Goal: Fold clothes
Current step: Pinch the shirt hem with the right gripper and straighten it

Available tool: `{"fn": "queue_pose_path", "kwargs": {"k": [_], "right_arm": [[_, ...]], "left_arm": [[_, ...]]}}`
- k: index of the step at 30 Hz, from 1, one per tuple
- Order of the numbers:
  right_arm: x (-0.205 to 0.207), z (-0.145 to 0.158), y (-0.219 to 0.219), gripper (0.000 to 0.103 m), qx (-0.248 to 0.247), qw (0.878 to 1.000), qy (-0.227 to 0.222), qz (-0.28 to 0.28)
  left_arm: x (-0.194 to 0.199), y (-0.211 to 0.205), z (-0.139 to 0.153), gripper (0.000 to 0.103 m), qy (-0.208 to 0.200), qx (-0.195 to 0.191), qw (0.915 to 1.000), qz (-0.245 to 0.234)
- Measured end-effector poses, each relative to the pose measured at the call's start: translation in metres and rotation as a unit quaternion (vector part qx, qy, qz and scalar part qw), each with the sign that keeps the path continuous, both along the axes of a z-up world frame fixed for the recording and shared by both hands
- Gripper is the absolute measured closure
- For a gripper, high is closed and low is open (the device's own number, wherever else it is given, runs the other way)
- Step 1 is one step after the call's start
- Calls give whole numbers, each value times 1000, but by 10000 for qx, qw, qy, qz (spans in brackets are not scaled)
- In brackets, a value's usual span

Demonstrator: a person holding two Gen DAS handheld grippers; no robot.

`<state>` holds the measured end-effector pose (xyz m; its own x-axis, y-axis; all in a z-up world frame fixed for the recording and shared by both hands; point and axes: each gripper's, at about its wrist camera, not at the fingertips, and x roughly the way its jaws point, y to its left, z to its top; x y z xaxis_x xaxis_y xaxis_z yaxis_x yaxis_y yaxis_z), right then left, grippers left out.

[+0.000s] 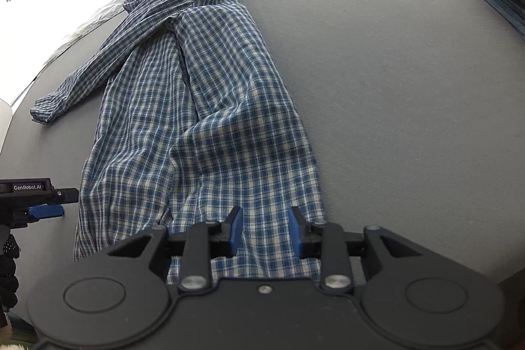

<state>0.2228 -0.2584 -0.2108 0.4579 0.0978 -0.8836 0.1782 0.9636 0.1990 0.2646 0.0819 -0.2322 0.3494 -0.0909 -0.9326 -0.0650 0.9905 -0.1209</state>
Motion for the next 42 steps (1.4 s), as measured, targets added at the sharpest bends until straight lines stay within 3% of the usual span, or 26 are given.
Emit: {"fn": "queue_pose_path", "kwargs": {"k": [7,14,19,24,31,34,37,42], "right_arm": [[-29,4,25,63,-455,9947,-146,915],[-46,-4,59,60,-1270,9732,-258,1901],[-48,-13,79,59,-2158,9438,-447,2463],[-53,-22,99,59,-2848,9025,-708,3153],[-64,-33,117,52,-3325,8546,-848,3898],[-62,-33,118,60,-3355,8497,-991,3946],[-63,-28,116,93,-3231,8518,-1161,3957],[-72,-8,106,97,-2459,8696,-1466,4022]], "left_arm": [[-37,-25,1,47,68,247,9988,-410],[-50,-26,-1,45,177,237,9990,-325],[-60,-25,-2,42,235,244,9990,-290],[-67,-25,-1,41,241,269,9989,-310],[-67,-22,-2,39,281,200,9991,-257],[-67,-24,-2,37,287,227,9989,-281],[-66,-24,-2,37,292,232,9989,-290],[-64,-22,-2,36,303,203,9989,-294]]}}
